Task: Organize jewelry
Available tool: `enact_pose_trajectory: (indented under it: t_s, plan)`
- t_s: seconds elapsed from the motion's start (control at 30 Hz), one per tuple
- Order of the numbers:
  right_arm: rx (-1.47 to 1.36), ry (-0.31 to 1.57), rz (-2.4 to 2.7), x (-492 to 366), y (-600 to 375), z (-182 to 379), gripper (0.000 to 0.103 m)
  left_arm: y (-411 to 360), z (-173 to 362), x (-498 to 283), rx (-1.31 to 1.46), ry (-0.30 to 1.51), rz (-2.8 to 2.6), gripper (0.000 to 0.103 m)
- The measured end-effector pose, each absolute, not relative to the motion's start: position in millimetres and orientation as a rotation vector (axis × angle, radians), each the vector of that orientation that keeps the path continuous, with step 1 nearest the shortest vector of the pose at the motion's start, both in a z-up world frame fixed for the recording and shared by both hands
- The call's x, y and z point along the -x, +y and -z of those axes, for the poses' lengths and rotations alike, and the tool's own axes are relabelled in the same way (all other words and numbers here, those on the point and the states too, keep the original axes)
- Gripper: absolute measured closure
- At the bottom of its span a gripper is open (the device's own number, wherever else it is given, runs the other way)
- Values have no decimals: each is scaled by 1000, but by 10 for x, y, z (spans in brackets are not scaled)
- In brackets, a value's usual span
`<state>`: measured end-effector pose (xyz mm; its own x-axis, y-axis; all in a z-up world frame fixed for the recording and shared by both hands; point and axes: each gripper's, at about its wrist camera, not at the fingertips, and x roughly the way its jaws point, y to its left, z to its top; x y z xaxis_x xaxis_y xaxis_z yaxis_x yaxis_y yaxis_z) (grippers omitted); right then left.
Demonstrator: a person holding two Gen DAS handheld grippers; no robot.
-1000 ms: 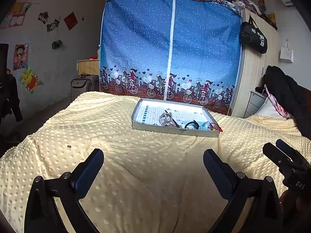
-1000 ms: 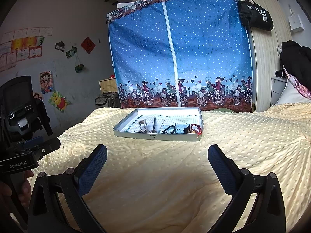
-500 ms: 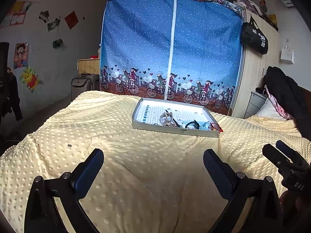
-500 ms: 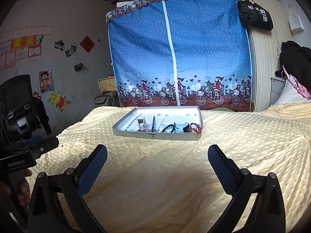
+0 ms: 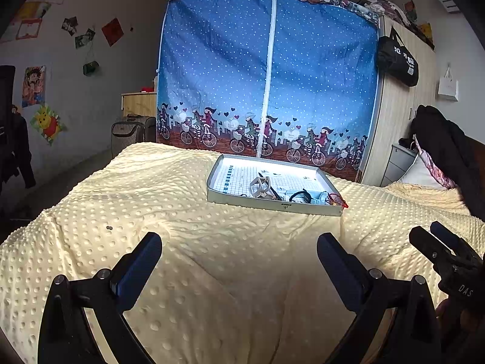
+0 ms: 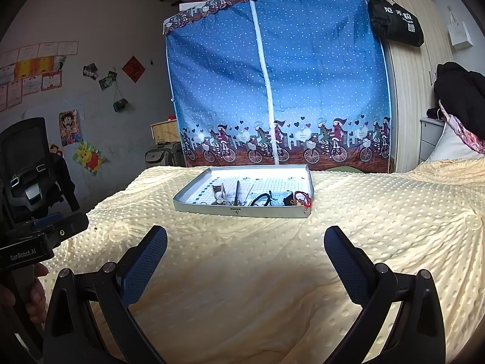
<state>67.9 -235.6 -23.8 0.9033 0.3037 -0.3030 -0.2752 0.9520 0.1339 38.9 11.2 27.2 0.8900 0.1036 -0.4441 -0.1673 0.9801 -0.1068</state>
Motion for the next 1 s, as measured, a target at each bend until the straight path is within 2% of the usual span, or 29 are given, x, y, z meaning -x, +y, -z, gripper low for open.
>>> enact_pose_trajectory:
  t_s: [1.0]
  plan:
    - [-69,345,-297,-694,-2338,268,1,-32,-298,-372,136,464,-112,0]
